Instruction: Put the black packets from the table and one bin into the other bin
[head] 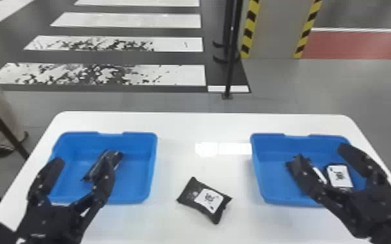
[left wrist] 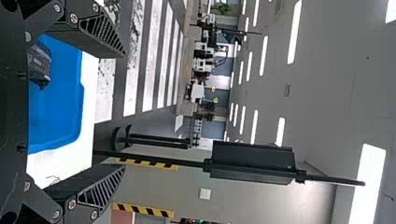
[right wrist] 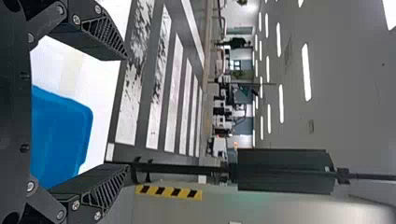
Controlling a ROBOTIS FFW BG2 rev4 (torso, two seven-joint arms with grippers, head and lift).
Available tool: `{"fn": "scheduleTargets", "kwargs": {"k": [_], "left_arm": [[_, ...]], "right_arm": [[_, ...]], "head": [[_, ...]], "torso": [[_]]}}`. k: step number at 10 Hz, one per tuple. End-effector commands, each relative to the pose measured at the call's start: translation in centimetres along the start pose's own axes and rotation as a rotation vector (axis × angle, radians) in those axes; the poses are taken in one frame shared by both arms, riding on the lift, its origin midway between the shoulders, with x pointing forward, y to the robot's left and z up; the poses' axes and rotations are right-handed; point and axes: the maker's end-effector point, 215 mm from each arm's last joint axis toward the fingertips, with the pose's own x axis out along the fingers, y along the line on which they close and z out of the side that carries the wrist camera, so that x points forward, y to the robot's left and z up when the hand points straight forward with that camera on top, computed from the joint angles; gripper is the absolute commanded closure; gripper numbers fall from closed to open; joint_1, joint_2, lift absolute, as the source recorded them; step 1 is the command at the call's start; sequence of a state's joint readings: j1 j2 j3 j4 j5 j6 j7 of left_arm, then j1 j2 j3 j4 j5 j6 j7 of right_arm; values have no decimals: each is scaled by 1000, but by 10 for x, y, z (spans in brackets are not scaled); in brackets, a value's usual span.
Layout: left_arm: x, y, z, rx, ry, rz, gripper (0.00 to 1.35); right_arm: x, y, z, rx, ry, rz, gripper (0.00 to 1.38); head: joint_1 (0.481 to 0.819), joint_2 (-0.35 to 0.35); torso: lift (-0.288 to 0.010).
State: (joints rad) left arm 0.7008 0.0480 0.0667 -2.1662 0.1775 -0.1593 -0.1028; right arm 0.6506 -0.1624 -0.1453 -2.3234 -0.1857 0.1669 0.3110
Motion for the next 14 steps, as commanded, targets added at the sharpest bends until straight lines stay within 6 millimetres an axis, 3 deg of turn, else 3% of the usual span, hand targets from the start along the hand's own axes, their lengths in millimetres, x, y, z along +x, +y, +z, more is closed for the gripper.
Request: {"fn": "scheduleTargets", "kwargs": {"k": [1,3,8,12,14], "left_arm": [[1,-2,-1,-2,4,-5,205],[2,-3,-5,-8,16,-9,205],[6,-7,-8,-17,28,-20,205],[8,-8,-13,-25,39,-25,205],[9,-11,-16,-29,47,-35,205]], "right_arm": [[27,21,-16,12,39,91,206],[54,40,-39,-21,104,194,205],[108,130,-138,-24,373,507,206],[121,157,-192,-51,528,612,265],[118,171,-213,-82,609,651,269]], "head": [[695,17],[695,77],[695,177],[695,237],[695,257]], "torso": [[-110],[-110],[-110],[-110],[-110]]}}
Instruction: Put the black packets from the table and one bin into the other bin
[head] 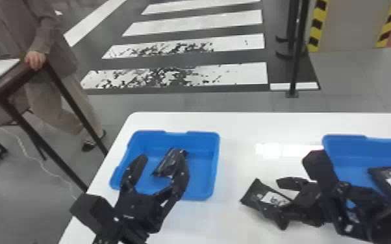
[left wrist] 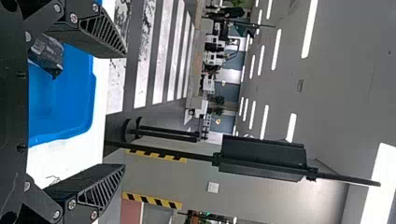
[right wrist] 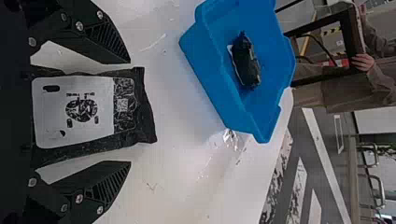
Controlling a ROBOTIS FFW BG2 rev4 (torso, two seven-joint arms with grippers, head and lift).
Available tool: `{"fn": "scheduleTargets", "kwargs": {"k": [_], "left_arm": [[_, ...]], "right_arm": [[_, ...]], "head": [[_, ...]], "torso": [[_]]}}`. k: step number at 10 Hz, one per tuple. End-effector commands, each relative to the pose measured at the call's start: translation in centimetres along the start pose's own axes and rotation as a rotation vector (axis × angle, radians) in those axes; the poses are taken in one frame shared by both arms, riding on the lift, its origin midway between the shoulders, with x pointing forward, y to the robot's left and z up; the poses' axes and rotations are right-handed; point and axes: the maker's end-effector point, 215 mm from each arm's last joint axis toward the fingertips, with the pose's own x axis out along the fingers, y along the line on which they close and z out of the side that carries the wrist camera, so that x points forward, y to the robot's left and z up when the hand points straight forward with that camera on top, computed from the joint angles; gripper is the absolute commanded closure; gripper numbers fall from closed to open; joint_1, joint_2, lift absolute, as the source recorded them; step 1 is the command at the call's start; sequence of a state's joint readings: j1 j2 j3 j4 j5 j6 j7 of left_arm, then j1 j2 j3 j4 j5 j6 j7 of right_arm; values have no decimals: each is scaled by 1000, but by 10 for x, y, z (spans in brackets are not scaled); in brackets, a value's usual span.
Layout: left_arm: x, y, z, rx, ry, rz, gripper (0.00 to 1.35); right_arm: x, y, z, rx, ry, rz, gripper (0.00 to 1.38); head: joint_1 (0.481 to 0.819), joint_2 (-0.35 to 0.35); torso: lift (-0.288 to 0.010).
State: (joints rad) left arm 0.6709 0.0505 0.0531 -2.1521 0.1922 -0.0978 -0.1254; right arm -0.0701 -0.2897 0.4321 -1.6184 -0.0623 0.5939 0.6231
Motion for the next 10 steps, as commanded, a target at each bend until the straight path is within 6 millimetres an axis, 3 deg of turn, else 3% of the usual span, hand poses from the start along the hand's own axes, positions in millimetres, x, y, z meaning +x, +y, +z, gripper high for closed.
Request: {"fn": "scheduleTargets", "kwargs": {"k": [1,5,8,9,10], "left_arm": [[1,-1,-1,-4,2,-3,205],[1,-1,-6,-13,6,-5,205],[1,-1,-3,-12,-4,-6,205],[1,-1,-2,-12,-8,-6,205],[0,1,-2,-13,-14,-3,205]], "right_arm": [[7,0,-15,4,66,8,297],[14,5,-22,-7,110,29,906],[12,8,2,-33,45,31,904],[1,1,22,-44,-23,-1,906],[-27,-17,44,-42,-110,-85,904]], "head": [[695,260],[695,265],[695,270],[695,274],[695,275]], "torso": [[-110],[-110],[-110],[-110],[-110]]}}
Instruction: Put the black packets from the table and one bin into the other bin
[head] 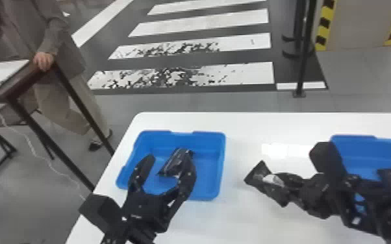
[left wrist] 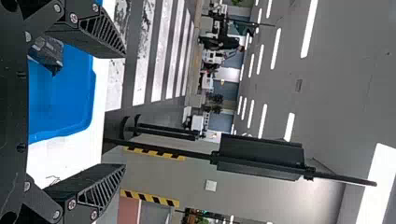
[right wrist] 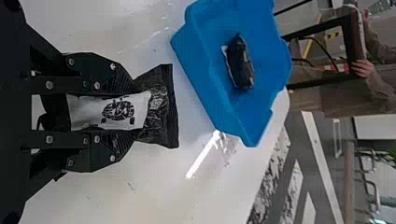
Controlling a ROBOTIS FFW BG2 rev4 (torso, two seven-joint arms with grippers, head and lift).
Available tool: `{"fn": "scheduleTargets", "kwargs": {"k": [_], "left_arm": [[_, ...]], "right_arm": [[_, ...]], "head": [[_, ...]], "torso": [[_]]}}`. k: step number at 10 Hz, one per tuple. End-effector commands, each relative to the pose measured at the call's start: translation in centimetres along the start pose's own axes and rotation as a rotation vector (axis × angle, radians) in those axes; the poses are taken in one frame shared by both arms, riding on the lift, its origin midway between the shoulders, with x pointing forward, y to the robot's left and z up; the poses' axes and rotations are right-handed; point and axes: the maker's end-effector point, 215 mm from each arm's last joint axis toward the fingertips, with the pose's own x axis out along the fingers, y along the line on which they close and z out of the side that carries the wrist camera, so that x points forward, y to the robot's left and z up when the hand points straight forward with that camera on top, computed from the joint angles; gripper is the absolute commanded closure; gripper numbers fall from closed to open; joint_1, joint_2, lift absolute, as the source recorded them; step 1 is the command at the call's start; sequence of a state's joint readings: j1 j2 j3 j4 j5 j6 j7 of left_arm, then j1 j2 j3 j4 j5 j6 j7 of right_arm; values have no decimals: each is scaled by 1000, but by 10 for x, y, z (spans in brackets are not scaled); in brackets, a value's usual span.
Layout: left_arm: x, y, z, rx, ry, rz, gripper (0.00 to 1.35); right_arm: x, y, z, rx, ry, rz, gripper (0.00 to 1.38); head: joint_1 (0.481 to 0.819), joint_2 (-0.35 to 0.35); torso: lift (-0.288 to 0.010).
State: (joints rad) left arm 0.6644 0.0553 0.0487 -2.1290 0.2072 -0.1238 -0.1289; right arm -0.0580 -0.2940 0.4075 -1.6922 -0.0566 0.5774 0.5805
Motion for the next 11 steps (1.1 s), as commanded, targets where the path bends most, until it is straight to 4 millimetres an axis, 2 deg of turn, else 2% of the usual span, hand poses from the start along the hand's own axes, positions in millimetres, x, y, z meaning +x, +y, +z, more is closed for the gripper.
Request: {"fn": "scheduleTargets", "kwargs": {"k": [1,2,3,4,5,6,7,8,9,10,11], "left_arm": [[-1,2,-1,-5,-2,3,205],[-1,2,-1,-11,-3,4,205],[-1,2,-2,-10,-1,3,205],[-1,1,-5,-14,11,-5,205],[0,0,-8,-15,23,-15,205],[0,0,-9,-14,25,-16,205],[0,1,-8,-12,22,-15,205],[0,4,-8,-13,23,-11,205],[2,6,-14,-20,50,-20,205],[5,6,-19,-16,71,-29,205],[10,11,-24,7,98,-32,205]], "right_arm": [[-53,-43,26,-1,-103,-167,906],[-96,-85,17,28,-114,-319,906],[-136,-121,-1,62,-97,-446,906],[-176,-150,-18,85,-69,-564,906],[-206,-171,-36,112,-38,-657,906],[-217,-183,-53,141,1,-694,894],[-214,-187,-62,149,20,-687,619],[-210,-187,-56,134,-4,-673,302],[-205,-183,-43,100,-47,-654,91],[-201,-166,-21,64,-146,-619,93],[-209,-148,-9,55,-247,-606,124]], "head": [[695,264],[695,230],[695,167],[695,81],[695,46],[695,-32],[695,-83],[695,-106],[695,-106],[695,-100],[695,-81]], "torso": [[-110],[-110],[-110],[-110],[-110],[-110],[-110],[-110],[-110],[-110],[-110]]}}
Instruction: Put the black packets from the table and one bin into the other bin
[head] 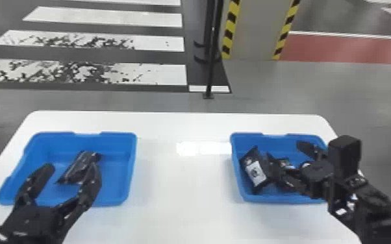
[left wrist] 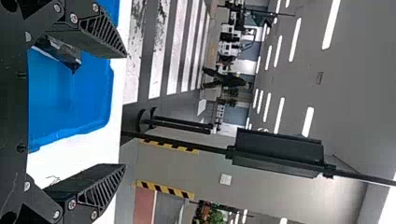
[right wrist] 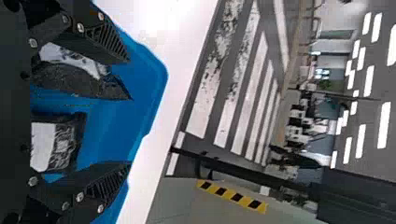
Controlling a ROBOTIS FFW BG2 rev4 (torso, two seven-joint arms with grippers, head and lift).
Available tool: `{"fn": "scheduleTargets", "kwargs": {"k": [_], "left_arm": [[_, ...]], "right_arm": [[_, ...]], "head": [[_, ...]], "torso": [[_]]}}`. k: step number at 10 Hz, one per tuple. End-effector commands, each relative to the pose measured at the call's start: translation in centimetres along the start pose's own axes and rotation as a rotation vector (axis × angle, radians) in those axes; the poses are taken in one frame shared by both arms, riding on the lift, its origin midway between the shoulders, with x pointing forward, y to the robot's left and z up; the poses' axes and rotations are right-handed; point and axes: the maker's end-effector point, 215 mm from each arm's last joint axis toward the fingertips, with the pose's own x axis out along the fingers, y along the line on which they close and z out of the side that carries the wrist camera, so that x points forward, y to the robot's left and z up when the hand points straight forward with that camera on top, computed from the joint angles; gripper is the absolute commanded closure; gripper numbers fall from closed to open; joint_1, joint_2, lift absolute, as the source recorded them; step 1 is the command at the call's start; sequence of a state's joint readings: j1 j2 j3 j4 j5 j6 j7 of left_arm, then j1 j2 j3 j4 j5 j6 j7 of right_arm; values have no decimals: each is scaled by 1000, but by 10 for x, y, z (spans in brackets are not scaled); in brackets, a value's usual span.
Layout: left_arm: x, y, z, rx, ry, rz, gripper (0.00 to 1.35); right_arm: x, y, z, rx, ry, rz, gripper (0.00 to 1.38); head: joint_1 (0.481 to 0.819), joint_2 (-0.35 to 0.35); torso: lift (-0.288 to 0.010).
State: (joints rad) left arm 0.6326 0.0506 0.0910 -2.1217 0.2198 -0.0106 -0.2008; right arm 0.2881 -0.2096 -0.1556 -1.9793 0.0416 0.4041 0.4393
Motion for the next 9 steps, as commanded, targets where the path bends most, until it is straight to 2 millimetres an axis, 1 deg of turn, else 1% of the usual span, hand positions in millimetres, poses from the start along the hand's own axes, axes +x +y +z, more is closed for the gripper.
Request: {"fn": "scheduleTargets", "kwargs": {"k": [1,2,3,4,5,6,7,8,9], "left_arm": [[10,15,-9,68,56,4,205],[22,33,-20,137,107,7,208],[31,53,-32,201,162,17,220],[37,70,-48,250,228,29,223],[46,87,-58,313,288,46,223],[57,99,-67,365,343,53,223],[69,104,-79,371,385,43,223],[75,103,-92,362,423,29,223],[77,103,-104,349,465,22,223]], "right_arm": [[-29,6,10,31,-109,-10,124],[-48,13,6,61,-121,-7,125],[-62,23,0,82,-110,6,125],[-71,29,-12,107,-83,13,125],[-77,28,-13,110,-79,9,125],[-78,29,-12,115,-82,12,125],[-78,30,-13,117,-80,16,125],[-77,31,-14,119,-79,21,125],[-76,33,-15,121,-77,28,125]], "head": [[695,-57],[695,-47],[695,-43],[695,-23],[695,3],[695,26],[695,34],[695,46],[695,50]], "torso": [[-110],[-110],[-110],[-110],[-110],[-110],[-110],[-110],[-110]]}}
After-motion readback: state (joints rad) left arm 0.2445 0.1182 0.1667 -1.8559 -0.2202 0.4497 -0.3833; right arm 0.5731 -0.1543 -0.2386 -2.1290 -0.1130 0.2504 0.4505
